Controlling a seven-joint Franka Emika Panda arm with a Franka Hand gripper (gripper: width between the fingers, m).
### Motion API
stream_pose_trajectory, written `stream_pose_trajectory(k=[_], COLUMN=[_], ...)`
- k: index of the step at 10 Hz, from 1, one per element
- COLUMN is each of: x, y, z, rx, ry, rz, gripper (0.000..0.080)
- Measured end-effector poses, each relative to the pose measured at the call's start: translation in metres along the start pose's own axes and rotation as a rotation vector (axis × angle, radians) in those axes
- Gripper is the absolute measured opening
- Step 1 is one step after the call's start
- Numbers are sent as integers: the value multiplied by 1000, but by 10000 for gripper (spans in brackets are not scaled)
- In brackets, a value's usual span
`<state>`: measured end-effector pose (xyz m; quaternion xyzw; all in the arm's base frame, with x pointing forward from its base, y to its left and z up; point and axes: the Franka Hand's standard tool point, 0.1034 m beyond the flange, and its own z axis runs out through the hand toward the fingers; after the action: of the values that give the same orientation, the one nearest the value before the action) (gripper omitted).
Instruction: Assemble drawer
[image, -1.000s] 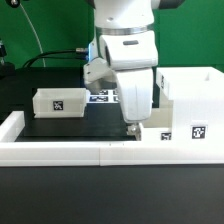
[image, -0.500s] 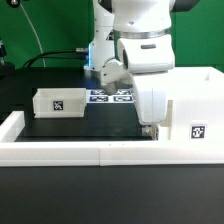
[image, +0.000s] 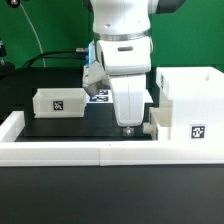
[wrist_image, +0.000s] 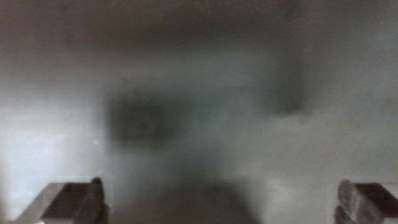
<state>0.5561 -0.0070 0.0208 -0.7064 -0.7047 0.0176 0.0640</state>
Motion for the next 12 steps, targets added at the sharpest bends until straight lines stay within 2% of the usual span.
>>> stream_pose_trajectory(k=[3, 7, 11, 12], x=[13, 29, 30, 18], y=[-10, -9, -6, -7], z=[6, 7, 6, 7], rx=[10, 15, 19, 20], ry=[5, 2, 1, 0], rz=[-5, 23, 68, 54], gripper=[649, 649, 649, 649])
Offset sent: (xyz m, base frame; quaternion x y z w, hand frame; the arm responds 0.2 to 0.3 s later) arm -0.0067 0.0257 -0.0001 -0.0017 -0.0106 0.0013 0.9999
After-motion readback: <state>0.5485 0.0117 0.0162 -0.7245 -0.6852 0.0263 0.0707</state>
